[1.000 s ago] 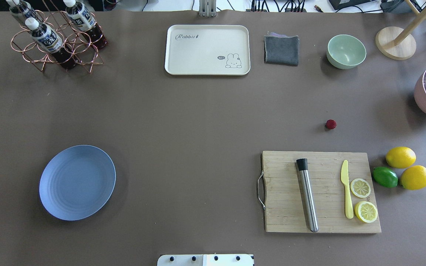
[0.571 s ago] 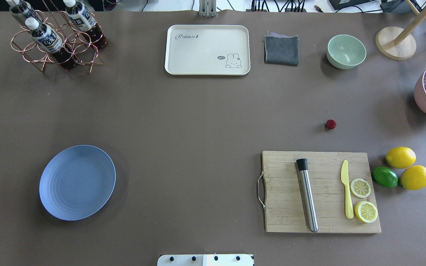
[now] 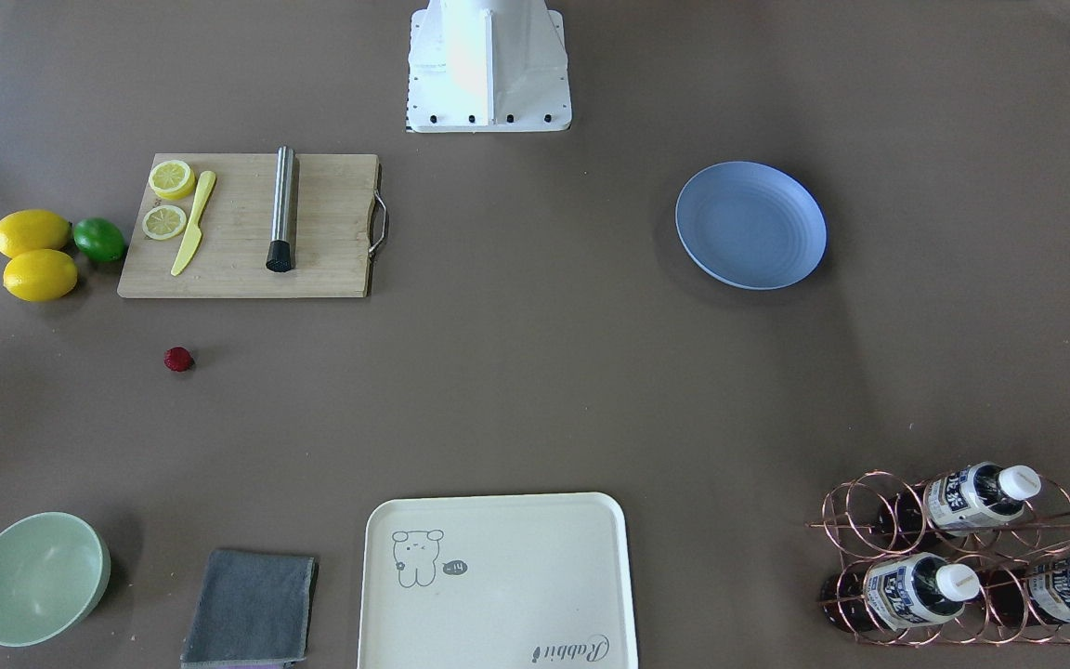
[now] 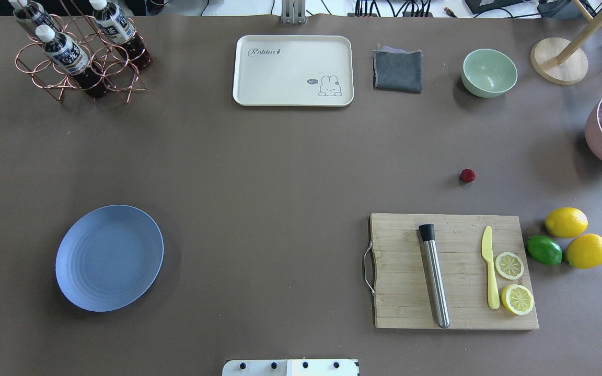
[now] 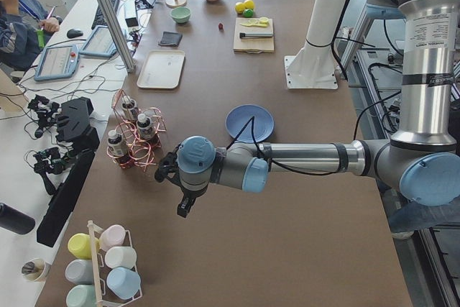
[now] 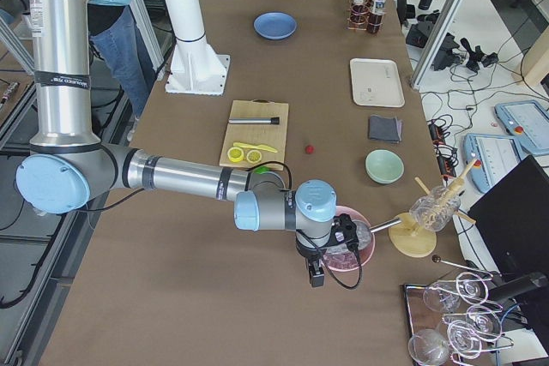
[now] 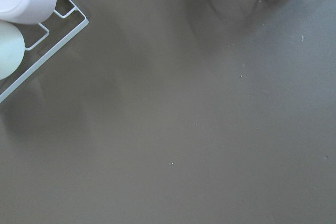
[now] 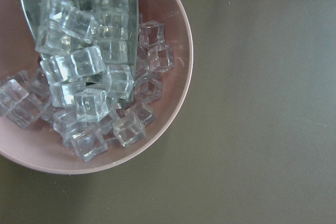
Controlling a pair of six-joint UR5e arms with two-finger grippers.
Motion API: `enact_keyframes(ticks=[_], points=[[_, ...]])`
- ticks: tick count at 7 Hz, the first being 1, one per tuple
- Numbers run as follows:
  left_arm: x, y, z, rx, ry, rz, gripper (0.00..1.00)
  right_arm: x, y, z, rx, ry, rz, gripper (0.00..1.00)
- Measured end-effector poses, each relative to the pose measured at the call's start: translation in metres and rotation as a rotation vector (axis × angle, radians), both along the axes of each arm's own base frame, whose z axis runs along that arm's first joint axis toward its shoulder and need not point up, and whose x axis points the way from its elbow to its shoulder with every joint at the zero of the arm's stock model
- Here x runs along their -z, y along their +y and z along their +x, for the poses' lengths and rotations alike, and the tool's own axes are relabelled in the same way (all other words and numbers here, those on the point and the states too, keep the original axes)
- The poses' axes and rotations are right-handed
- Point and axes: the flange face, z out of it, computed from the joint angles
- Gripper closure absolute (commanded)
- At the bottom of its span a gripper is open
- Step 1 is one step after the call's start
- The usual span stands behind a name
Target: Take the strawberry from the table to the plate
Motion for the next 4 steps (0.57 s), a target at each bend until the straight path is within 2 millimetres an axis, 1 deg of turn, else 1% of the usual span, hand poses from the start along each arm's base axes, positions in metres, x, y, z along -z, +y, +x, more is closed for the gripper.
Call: enact_keyframes(ticks=[1, 2, 3, 4], points=[[0.009, -0.003, 0.003, 0.025, 0.023, 0.018, 0.02, 0.004, -0.003, 0.0, -0.001, -0.005, 0.03, 0.0], [0.032, -0.015, 0.015, 0.051, 0.093, 0.011, 0.01, 0.011, -0.007, -0.003, 0.0, -0.023, 0.069, 0.0], [0.057, -0.027, 0.033, 0.058, 0.169, 0.006, 0.0, 0.016, -0.009, -0.006, 0.005, -0.054, 0.09, 0.0], [0.072, -0.03, 0.051, 0.057, 0.218, 0.012, 0.01, 0.019, -0.01, -0.01, 0.011, -0.086, 0.099, 0.0]])
